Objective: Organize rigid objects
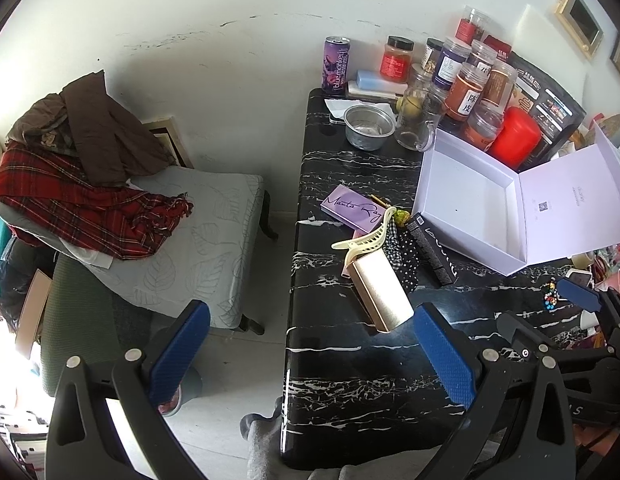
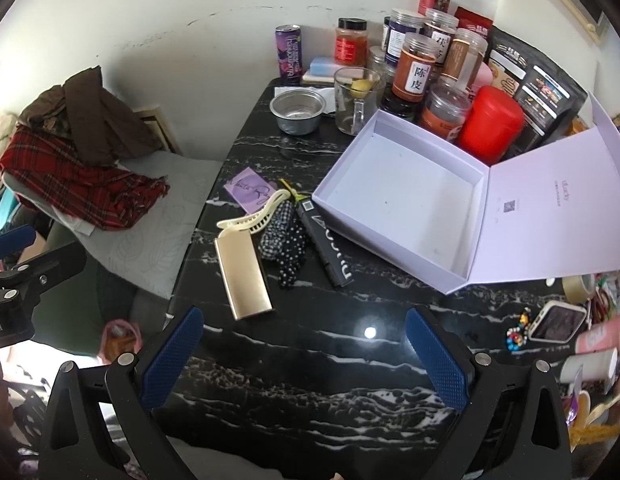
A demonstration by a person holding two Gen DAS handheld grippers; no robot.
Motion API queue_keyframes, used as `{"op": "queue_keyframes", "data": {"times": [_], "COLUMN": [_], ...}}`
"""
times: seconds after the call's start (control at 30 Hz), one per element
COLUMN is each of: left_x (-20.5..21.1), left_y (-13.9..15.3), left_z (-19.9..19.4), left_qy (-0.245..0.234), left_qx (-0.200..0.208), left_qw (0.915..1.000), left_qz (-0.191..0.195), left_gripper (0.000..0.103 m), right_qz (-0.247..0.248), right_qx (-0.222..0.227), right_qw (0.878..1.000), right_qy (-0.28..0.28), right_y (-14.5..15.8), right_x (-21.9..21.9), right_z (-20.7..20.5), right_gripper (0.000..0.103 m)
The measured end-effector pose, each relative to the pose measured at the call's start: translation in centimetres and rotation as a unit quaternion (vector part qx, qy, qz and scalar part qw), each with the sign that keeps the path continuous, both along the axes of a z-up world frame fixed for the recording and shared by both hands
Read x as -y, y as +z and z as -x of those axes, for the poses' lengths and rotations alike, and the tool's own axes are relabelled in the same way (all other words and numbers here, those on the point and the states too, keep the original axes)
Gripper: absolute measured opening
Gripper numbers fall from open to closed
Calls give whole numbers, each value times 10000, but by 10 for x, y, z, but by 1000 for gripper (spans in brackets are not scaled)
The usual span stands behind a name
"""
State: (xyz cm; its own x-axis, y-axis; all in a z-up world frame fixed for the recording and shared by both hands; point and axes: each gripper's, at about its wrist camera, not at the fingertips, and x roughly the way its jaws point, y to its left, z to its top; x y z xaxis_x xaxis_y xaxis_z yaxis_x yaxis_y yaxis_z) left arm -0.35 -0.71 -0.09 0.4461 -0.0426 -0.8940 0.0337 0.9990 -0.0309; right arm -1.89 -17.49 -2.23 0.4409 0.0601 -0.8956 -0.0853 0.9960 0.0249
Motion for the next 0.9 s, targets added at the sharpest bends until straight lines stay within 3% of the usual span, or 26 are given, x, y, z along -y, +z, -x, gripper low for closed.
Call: {"op": "queue_keyframes", "data": {"times": [0.53,0.9], "left_x": [23,43], "left_y": [-18,-50], "left_z": [-19,-44], "left_qy": [-214,-338], "left_qx": [-399,-923], "left_qw": [9989,9950], "left_qz": [81,161], "left_gripper": [103,103], "right_qz": [-204,-245], "right_qx": [-192,-432], "right_qw": [9996,9988], "right_qy": [2,-33], "right_y": [-13,-35], "right_x": [19,35], "right_z": [-13,-36], "right_gripper": [103,103]}}
